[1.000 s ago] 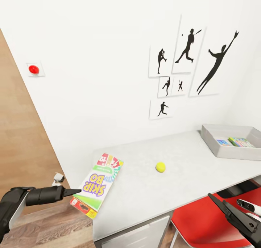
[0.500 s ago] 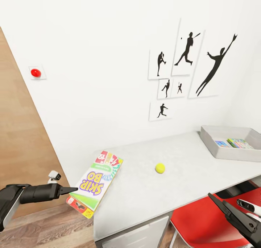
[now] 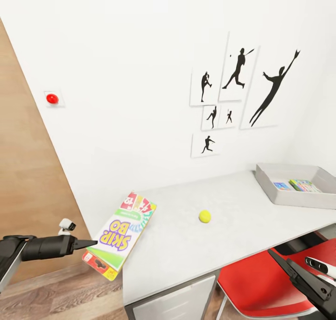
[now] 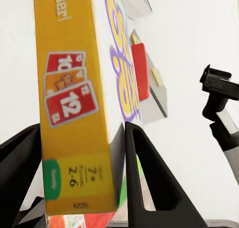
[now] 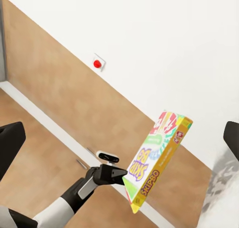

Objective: Put all the toys in the child's room - the three board games (two on the bed and one on the table), the two jigsaw puzzles on the table, and the tennis ball on the table - inside the toy box on the table in the child's room.

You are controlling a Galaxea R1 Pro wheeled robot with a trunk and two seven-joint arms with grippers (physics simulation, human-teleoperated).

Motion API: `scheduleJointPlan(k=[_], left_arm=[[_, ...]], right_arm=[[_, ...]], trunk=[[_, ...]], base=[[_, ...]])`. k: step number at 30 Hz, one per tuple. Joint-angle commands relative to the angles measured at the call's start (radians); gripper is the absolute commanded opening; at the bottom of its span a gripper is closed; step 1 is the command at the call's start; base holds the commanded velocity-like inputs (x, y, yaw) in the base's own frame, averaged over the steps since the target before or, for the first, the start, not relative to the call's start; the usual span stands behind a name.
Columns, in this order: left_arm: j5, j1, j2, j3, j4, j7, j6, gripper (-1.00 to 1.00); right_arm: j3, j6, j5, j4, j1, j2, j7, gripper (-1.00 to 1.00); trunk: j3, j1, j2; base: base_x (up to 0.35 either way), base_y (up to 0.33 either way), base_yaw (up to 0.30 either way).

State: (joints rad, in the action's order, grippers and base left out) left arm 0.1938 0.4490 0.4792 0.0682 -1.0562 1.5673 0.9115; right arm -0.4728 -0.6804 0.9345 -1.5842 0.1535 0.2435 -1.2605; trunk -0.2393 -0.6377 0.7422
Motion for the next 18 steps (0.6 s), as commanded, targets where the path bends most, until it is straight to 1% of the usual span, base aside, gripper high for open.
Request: scheduleJointPlan(k=[1, 7, 14, 18], left_arm=[[0.0, 0.0, 0.0, -0.001, -0.007, 0.004, 0.011, -1.0], [0.001, -0.001, 0.001, -0.002, -0.05, 0.004, 0.016, -1.0], [0.001, -0.001, 0.002, -0.001, -0.062, 0.004, 0.017, -1.0], [0.001, -0.001, 0.002, -0.001, -0.064, 0.004, 0.017, -1.0]], right_arm=[[0.0, -0.008, 0.006, -0.001, 0.0, 0.0, 0.001, 1.0], [0.0, -0.008, 0.006, -0.002, 0.0, 0.0, 0.001, 1.0], [0.0, -0.008, 0.006, -0.002, 0.0, 0.0, -0.001, 1.0], [0.0, -0.008, 0.006, -0.001, 0.0, 0.0, -0.013, 1.0]], trunk=[[0.002, 0.004, -0.006], [0.021, 0.027, -0.048], [0.043, 0.054, -0.097], [0.055, 0.069, -0.125]], base=[[-0.004, 0.0, 0.0], [-0.001, 0.0, 0.0], [0.0, 0.0, 0.0], [0.0, 0.0, 0.0]])
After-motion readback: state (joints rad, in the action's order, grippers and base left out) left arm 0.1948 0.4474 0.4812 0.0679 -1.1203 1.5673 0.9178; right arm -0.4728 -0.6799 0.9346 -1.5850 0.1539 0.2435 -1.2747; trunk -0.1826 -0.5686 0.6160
